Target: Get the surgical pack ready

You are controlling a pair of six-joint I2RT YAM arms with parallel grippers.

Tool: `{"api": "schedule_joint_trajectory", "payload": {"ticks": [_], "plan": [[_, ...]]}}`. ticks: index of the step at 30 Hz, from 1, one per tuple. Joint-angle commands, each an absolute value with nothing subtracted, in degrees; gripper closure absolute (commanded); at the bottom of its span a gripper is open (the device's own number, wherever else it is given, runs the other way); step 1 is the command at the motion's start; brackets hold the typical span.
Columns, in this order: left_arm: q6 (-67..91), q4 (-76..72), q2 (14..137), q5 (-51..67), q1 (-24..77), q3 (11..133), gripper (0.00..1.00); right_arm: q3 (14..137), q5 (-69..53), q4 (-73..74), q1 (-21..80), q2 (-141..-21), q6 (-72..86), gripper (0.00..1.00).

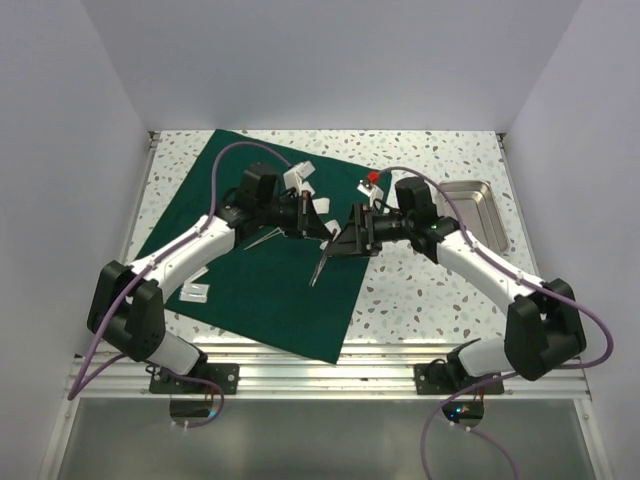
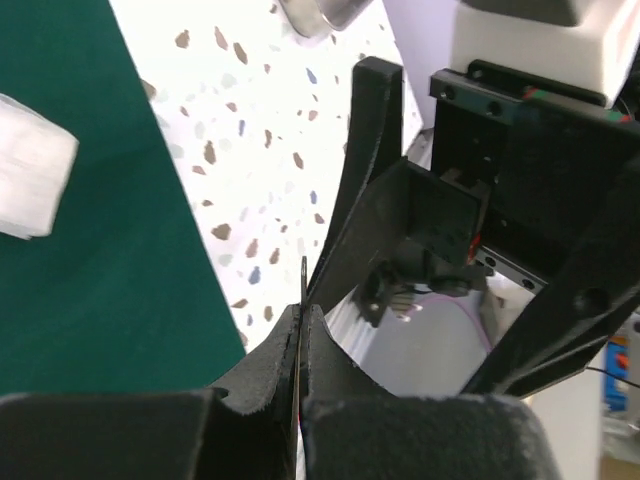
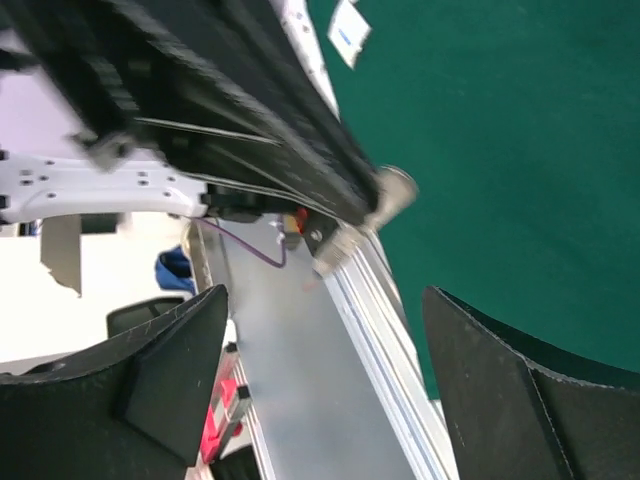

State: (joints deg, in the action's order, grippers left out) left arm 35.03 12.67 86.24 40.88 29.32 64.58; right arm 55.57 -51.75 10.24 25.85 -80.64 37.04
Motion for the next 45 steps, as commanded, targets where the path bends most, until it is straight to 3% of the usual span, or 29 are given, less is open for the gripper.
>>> {"api": "schedule_joint_trajectory", "payload": {"ticks": [1, 14, 18, 23, 24, 25, 26, 27, 29, 30, 33, 37, 40, 45], "plan": [[45.0, 1.1, 84.0, 47.5, 29.3, 62.2, 1.00, 52.4, -52.8, -5.4, 25.9, -75.5, 45.5, 0.19], [57.8, -13.3, 84.2, 48.8, 28.2, 58.7, 1.00, 50.6, -51.9, -8.2, 26.2, -76.1, 47.7, 0.36], [59.3, -14.5, 84.8, 48.9, 27.9, 58.5, 1.00, 51.1, -52.1, -8.6, 26.2, -76.9, 48.1, 0.59], [61.4, -18.2, 85.8, 49.6, 27.2, 58.3, 1.00, 51.1, -51.4, -7.2, 26.3, -77.7, 47.8, 0.76], [61.9, -18.9, 86.0, 49.7, 27.2, 58.3, 1.00, 51.2, -51.2, -6.9, 26.3, -77.8, 47.8, 0.92], [61.6, -18.9, 86.2, 50.4, 27.1, 59.1, 1.00, 51.2, -50.5, -6.2, 26.3, -77.8, 47.7, 1.00], [60.7, -16.2, 86.8, 50.5, 26.3, 59.9, 1.00, 51.6, -49.1, -3.0, 26.3, -77.9, 46.5, 1.00], [57.6, -13.6, 86.9, 50.2, 25.5, 60.8, 0.92, 52.1, -48.2, -1.1, 26.3, -78.0, 45.5, 1.00], [54.7, -7.0, 85.2, 46.7, 22.6, 61.2, 0.65, 54.8, -44.8, 9.4, 26.3, -78.5, 39.4, 1.00], [50.0, -3.6, 84.3, 44.6, 21.5, 61.3, 0.42, 56.5, -38.8, 14.4, 26.2, -79.3, 36.7, 1.00], [38.6, 13.9, 82.3, 35.3, 18.1, 63.9, 0.24, 63.5, -24.1, 31.3, 25.9, -80.9, 28.6, 1.00], [31.3, 25.8, 78.1, 21.8, 18.0, 62.5, 0.21, 76.9, 9.8, 49.7, 24.5, -89.3, 21.1, 1.00], [29.9, 25.0, 73.6, 19.3, 18.1, 57.1, 0.21, 85.4, 26.5, 56.9, 20.8, -97.6, 13.3, 1.00], [26.2, 24.5, 68.3, 16.6, 18.1, 52.5, 0.20, 92.6, 36.4, 56.2, 8.5, -107.1, 4.9, 1.00]]}}
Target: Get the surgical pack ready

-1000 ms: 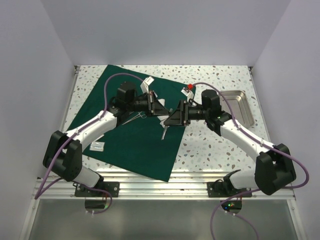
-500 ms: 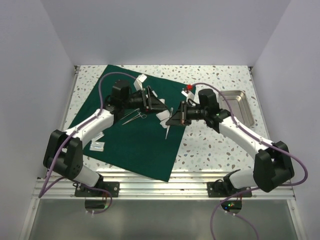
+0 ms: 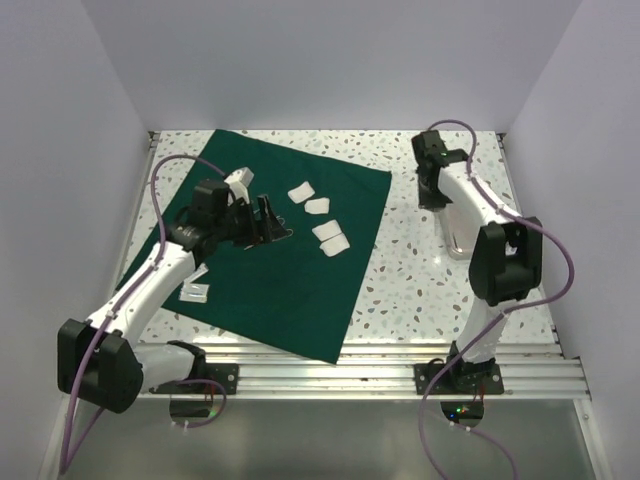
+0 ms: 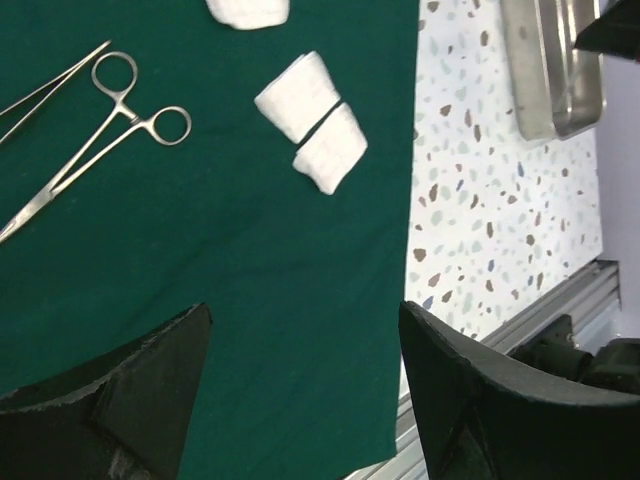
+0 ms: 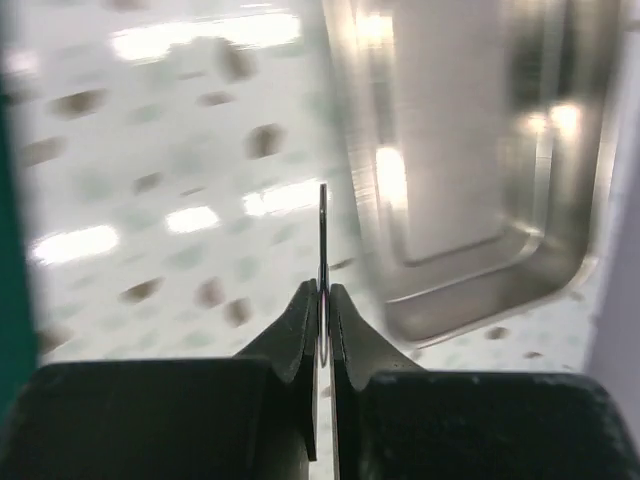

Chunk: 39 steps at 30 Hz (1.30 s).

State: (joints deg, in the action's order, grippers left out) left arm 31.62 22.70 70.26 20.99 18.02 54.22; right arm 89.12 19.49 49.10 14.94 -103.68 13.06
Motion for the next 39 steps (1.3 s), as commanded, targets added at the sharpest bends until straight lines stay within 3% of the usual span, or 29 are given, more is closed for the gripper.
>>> {"api": "schedule_joint_trajectory", "payload": {"ticks": [1, 7, 17, 21, 22, 24, 31, 39], "plan": [[25.8, 23.6, 67.9, 17.0, 18.1, 52.2, 0.20, 93.8, 37.3, 55.6, 6.4, -108.5, 4.3, 1.00], [24.2, 21.1, 68.5, 12.2, 18.4, 51.0, 0.24, 95.7, 46.7, 48.0, 1.5, -119.6, -3.8, 1.00], [18.6, 22.9, 79.5, 6.6, 19.9, 54.6, 0.22, 99.8, 43.5, 46.3, -1.6, -128.3, -6.2, 1.00], [16.6, 26.1, 85.9, 4.4, 21.6, 59.0, 0.23, 100.4, 43.0, 47.5, -2.9, -128.9, -4.8, 0.86], [16.4, 26.5, 86.8, 3.6, 21.9, 60.6, 0.23, 100.7, 42.9, 48.1, -3.2, -128.8, -4.2, 0.72], [16.2, 27.7, 89.5, 1.2, 22.7, 62.4, 0.24, 101.2, 40.9, 49.6, -3.8, -128.0, -1.9, 0.56], [12.0, 27.2, 95.7, -6.4, 23.1, 67.8, 0.34, 99.0, 30.9, 55.3, -3.6, -117.6, 8.3, 0.38], [1.9, 22.4, 103.9, -11.8, 23.1, 71.9, 0.61, 87.6, 3.2, 51.2, 2.5, -98.6, 16.3, 0.36]]}}
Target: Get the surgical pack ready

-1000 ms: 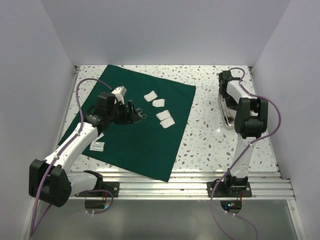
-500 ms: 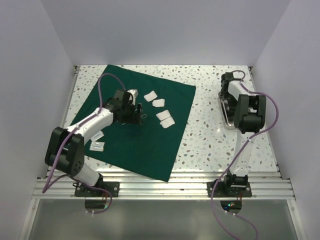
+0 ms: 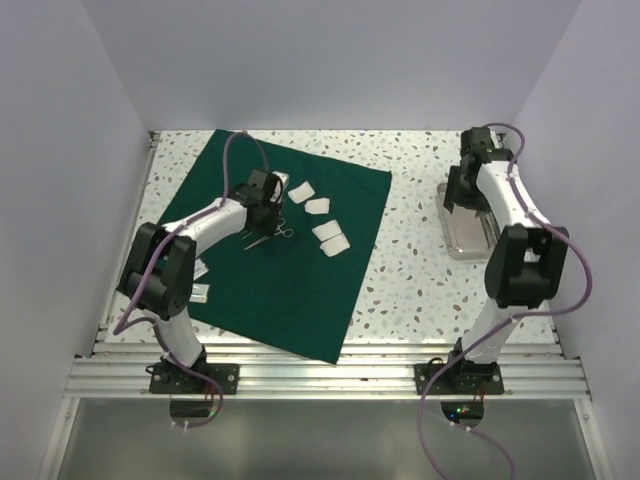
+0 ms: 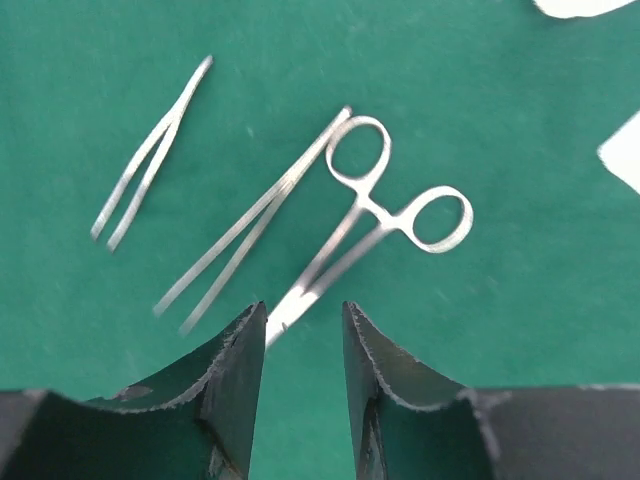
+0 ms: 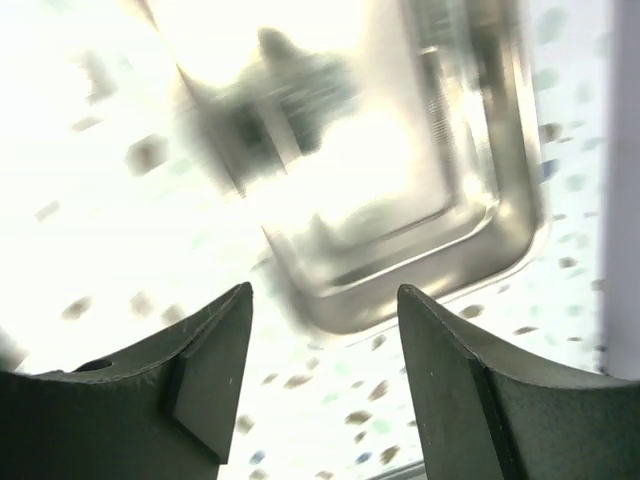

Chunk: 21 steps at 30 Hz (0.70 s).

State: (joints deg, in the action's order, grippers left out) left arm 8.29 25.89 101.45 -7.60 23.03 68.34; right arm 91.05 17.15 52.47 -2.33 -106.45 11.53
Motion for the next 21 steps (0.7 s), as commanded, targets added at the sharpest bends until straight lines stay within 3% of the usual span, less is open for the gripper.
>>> {"api": "schedule_joint_trajectory", "payload": {"ticks": [1, 6, 11, 17, 21], "plan": [[0.9, 22.1, 104.6, -12.2, 23.1, 72.9, 0.61, 84.9, 1.6, 50.5, 6.0, -96.8, 16.2, 0.36], [-5.1, 20.0, 107.6, -11.0, 22.2, 74.9, 0.54, 76.5, -11.2, 47.6, 12.2, -88.9, 20.0, 0.36], [-6.0, 19.8, 110.3, -8.6, 20.7, 76.5, 0.50, 71.0, -13.5, 45.6, 15.4, -85.3, 21.0, 0.36], [-5.7, 19.6, 112.4, -6.6, 20.0, 77.3, 0.53, 70.8, -13.7, 45.4, 15.4, -83.8, 19.6, 0.36], [-5.8, 19.2, 113.1, -4.2, 19.8, 77.6, 0.61, 71.2, -15.3, 44.8, 15.5, -83.8, 19.2, 0.36]]}}
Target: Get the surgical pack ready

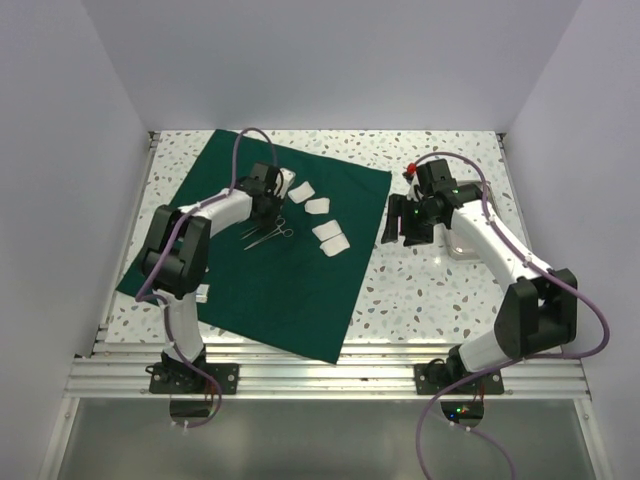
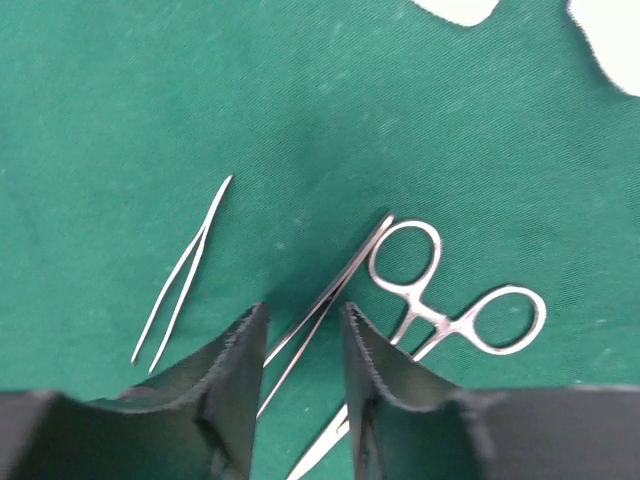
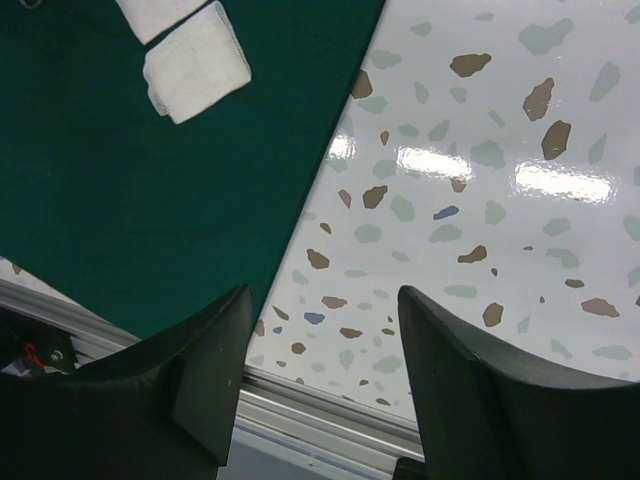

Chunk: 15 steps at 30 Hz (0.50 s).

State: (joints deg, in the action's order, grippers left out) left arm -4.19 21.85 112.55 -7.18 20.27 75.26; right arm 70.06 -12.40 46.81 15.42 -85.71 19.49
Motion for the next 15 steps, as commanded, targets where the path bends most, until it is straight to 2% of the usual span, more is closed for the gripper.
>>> {"api": "schedule_joint_trajectory", "payload": {"ticks": [1, 12, 15], "plan": [[-5.9, 19.3, 113.2, -3.6, 19.8, 77.7, 0.63, 71.2, -15.4, 44.7, 15.4, -83.8, 19.2, 0.36], [-4.3, 21.5, 112.8, -5.4, 19.6, 79.3, 0.99, 71.9, -18.0, 43.6, 15.6, -85.2, 19.2, 0.36], [-1.9, 24.5, 111.2, -8.2, 19.6, 81.1, 1.00, 73.4, -20.7, 42.6, 16.7, -86.7, 19.9, 0.37]]}}
